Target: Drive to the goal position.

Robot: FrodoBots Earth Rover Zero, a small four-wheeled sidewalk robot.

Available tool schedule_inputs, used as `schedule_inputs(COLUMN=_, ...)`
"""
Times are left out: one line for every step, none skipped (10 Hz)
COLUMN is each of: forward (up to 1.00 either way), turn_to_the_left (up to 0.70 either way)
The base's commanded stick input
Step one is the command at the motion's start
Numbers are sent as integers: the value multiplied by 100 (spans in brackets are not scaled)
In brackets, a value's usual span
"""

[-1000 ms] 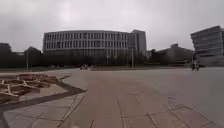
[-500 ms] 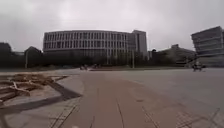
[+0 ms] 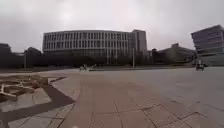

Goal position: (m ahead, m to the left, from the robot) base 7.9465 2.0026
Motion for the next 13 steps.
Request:
schedule_inputs(forward=70, turn_to_the_left=0)
schedule_inputs(forward=70, turn_to_the_left=0)
schedule_inputs(forward=70, turn_to_the_left=0)
schedule_inputs(forward=70, turn_to_the_left=0)
schedule_inputs(forward=70, turn_to_the_left=0)
schedule_inputs(forward=70, turn_to_the_left=0)
schedule_inputs(forward=70, turn_to_the_left=0)
schedule_inputs(forward=70, turn_to_the_left=0)
schedule_inputs(forward=70, turn_to_the_left=0)
schedule_inputs(forward=70, turn_to_the_left=0)
schedule_inputs(forward=70, turn_to_the_left=0)
schedule_inputs(forward=70, turn_to_the_left=0)
schedule_inputs(forward=70, turn_to_the_left=0)
